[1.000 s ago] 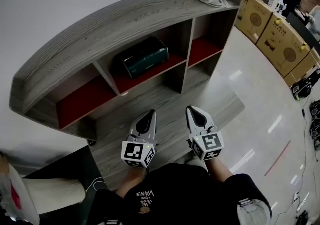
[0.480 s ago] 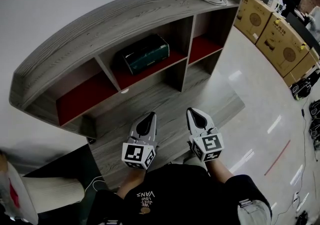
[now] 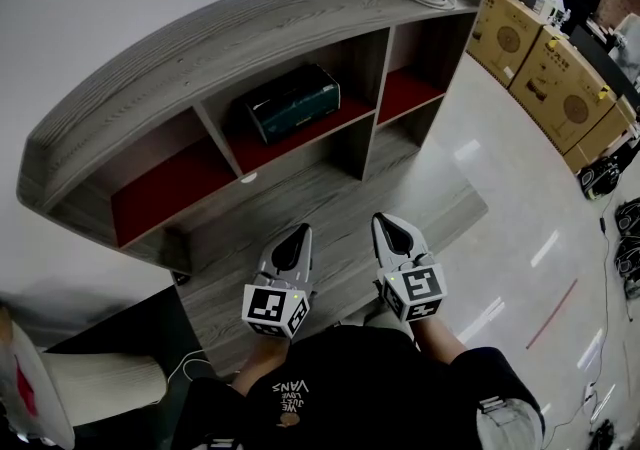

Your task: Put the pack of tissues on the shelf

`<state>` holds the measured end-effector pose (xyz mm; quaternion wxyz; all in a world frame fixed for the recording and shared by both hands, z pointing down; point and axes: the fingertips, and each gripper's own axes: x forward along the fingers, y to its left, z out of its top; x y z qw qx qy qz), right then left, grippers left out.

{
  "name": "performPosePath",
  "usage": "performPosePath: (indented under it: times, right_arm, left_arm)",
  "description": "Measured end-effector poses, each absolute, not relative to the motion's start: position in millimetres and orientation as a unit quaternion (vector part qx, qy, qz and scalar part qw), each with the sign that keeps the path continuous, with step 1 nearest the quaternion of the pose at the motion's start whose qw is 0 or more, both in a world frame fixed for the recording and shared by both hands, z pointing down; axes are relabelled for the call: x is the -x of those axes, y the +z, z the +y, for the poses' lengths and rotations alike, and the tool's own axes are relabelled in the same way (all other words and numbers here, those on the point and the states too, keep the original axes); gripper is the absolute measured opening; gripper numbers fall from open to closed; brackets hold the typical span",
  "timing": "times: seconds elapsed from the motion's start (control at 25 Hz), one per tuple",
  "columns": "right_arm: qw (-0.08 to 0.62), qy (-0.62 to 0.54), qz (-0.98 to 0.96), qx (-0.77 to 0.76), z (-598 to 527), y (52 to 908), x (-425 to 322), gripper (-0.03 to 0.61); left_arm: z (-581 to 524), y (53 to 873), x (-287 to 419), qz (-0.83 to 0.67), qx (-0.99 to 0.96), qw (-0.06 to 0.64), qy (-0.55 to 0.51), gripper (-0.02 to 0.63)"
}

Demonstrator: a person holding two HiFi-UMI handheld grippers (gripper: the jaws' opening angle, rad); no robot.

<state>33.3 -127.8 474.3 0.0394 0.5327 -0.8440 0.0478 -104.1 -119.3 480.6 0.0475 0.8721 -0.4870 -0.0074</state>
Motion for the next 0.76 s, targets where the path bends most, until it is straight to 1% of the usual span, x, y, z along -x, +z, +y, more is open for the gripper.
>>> performPosePath:
  times: [0.28,0.48,0.76]
  right_arm:
    - [0.039,0.045,-0.842,-0.536,-127.8,471.2,-34.0,0.003]
    - [0.037,0.046,-0.841,-0.537,-127.6,471.0,-34.8,0.003]
    - [0.033,0.048,-0.843,-0.536,-130.0,470.8,-34.2,0.003]
  left_arm:
    - [-119.6,480.2,102.7,-0.485,-0.873,0.048,-0.009,0.052]
    - [-119.6,477.4,104.2,-0.492,-0.868,0.061,-0.019,0.052]
    - [-120.9,480.2,105.7,-0.493,-0.869,0.049,-0.012,0.052]
